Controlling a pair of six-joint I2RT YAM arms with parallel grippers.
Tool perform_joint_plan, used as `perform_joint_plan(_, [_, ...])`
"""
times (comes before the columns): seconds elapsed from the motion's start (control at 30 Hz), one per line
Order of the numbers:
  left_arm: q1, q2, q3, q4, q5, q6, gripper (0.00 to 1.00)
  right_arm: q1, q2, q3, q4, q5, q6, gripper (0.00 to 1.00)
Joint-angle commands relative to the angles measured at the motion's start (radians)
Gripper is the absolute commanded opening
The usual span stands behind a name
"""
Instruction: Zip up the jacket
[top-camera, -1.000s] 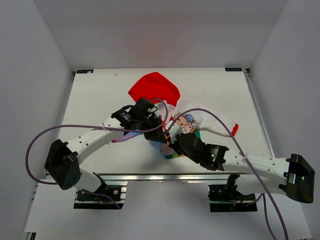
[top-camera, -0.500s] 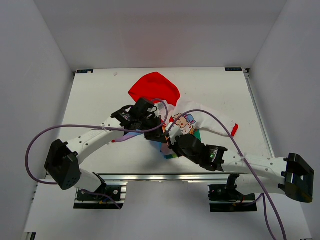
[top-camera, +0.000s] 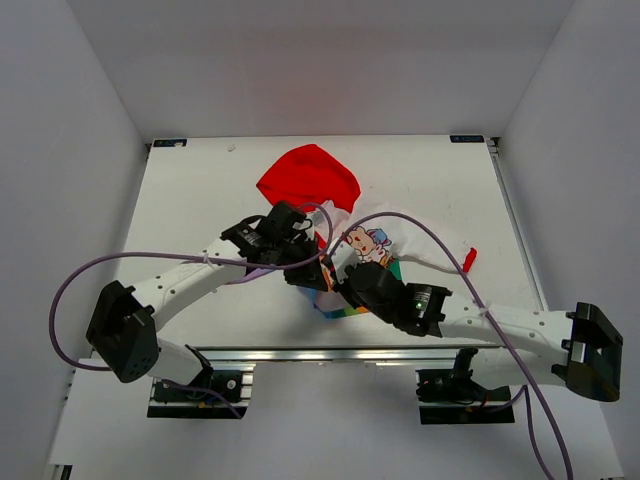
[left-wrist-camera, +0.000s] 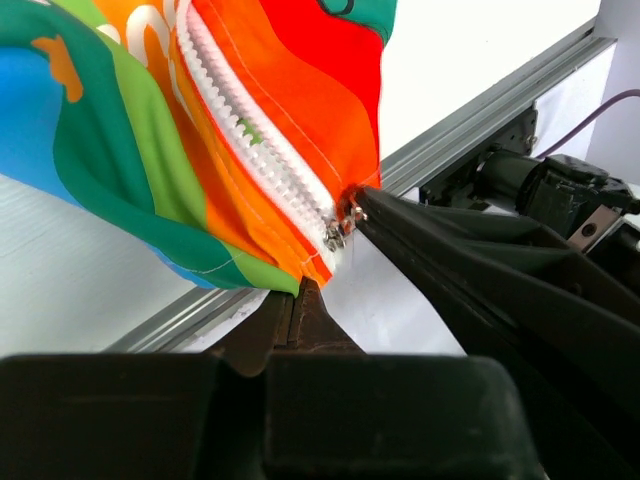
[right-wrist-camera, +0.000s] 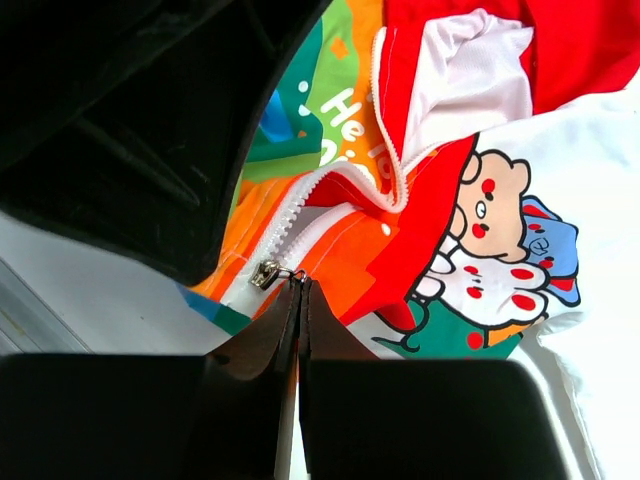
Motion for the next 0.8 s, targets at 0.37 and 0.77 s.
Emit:
perform_joint_plan(0.37, [-0.039, -0.053, -0.031, -0.105, -0.034, 0.053, 0.00, -0.067, 0.139, 0.176, -0.023, 0.156, -0.004, 0.00])
perform_joint_plan(0.77, [-0.041, -0.113, 0.064, 0.001, -0.137, 0.161, 0.36, -0.125, 0.058, 0.222, -0.271, -0.249, 0.044, 0.00])
